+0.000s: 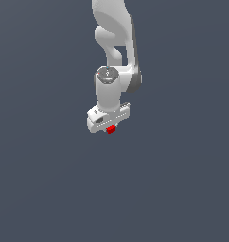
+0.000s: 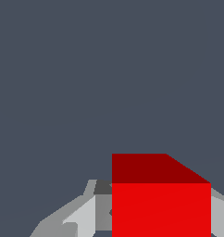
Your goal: Pick up the red cube and move it to a goal position.
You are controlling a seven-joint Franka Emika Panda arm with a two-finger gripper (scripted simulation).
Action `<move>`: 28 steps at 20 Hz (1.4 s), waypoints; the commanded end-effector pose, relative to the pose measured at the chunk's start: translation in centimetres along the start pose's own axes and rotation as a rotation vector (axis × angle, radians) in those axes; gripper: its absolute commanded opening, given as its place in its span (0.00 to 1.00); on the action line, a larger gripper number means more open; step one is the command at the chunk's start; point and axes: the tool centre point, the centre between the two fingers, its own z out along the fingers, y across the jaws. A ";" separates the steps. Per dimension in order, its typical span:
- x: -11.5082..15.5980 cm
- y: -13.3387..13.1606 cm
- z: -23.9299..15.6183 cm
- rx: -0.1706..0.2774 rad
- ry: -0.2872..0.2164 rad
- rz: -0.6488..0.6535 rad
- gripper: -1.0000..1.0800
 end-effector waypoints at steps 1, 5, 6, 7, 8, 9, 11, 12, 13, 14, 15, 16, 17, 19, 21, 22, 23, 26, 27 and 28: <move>-0.2 -0.4 -2.6 -0.001 0.001 0.000 0.00; -0.5 -1.1 -7.3 -0.001 0.001 0.000 0.00; -0.5 -1.3 -8.4 -0.001 0.001 -0.001 0.00; -0.6 -1.4 -9.6 -0.001 0.001 -0.001 0.00; -0.7 -1.6 -10.8 -0.001 0.001 -0.001 0.00; -0.7 -1.8 -11.9 -0.001 0.001 -0.001 0.00; -0.9 -2.1 -14.1 -0.001 0.001 -0.001 0.00; -0.9 -2.3 -15.2 0.000 0.001 -0.001 0.00; -1.0 -2.4 -16.3 0.000 0.001 -0.001 0.00; -1.0 -2.6 -17.4 0.000 0.001 -0.001 0.00; -1.1 -2.7 -18.5 0.000 0.001 -0.001 0.00; -1.1 -2.8 -19.6 0.000 0.001 -0.001 0.00; -1.2 -3.0 -20.6 0.000 0.001 -0.001 0.00; -1.2 -3.2 -22.7 0.000 0.001 -0.001 0.00; -1.3 -3.5 -24.5 0.000 0.001 -0.001 0.00; -1.3 -3.6 -25.4 0.000 0.001 -0.001 0.00; -1.3 -3.7 -26.2 0.000 0.001 -0.001 0.00; -1.4 -3.9 -28.2 0.000 0.001 -0.001 0.00; -1.4 -3.9 -28.8 0.000 0.001 -0.001 0.00; -1.4 -4.0 -29.3 0.000 0.001 -0.001 0.00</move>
